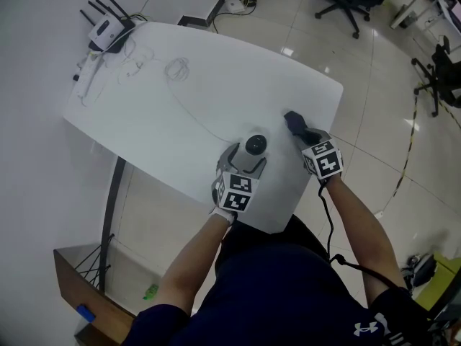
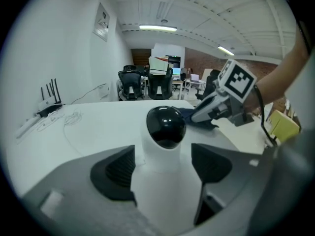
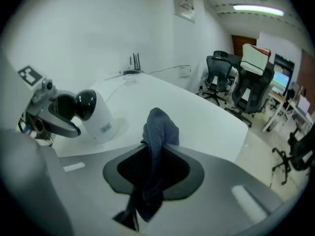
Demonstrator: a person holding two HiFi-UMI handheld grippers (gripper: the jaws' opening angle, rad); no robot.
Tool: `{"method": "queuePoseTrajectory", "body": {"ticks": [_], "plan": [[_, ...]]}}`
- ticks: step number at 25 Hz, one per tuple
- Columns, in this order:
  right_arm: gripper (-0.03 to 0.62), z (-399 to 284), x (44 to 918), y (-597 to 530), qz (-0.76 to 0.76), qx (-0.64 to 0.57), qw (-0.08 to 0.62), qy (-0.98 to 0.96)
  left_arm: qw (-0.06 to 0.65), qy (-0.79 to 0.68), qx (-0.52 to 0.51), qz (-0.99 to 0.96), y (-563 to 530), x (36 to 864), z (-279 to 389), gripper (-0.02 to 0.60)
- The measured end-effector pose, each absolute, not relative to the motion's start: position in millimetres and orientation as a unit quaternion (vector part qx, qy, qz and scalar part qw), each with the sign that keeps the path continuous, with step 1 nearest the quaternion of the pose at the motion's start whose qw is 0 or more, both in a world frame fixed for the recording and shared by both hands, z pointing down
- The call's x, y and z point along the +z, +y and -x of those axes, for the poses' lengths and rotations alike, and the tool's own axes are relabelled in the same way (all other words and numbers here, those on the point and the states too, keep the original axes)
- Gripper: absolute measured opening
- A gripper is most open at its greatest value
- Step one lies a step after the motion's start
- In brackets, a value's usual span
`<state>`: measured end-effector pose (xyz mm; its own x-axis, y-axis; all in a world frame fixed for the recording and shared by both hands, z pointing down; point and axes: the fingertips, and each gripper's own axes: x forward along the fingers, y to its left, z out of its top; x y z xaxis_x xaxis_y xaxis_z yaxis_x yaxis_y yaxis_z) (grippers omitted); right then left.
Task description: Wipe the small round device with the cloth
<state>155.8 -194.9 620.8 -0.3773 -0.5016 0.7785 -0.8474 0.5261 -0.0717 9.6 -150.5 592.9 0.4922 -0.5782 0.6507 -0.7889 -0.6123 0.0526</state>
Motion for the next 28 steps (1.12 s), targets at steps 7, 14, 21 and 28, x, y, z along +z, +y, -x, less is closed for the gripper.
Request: {"method": "queuePoseTrajectory", "body": {"ticks": [7,14,21,28], "plan": [[0.081,-103,535,-172,-0.391,0.341,0.152,-0.841,0.161,-0.399,0.277,-0.859,-138,566,-3,0.317],[0.083,-28,468,-150,-0.322,0.169,0.201,-0.909,0.084,-0.383,0.281,-0.876,-136,532,0,0.217],[0.083,9,490,-138,-0.281,0.004,0.351,-0.893,0.095,-0.377,0.311,-0.867,-123,545,5,0.124],[0.083,-20,498,-159,-0.331,0.202,0.232,-0.892,0.08,-0.393,0.28,-0.872,-137,519,-5,0.082]]}}
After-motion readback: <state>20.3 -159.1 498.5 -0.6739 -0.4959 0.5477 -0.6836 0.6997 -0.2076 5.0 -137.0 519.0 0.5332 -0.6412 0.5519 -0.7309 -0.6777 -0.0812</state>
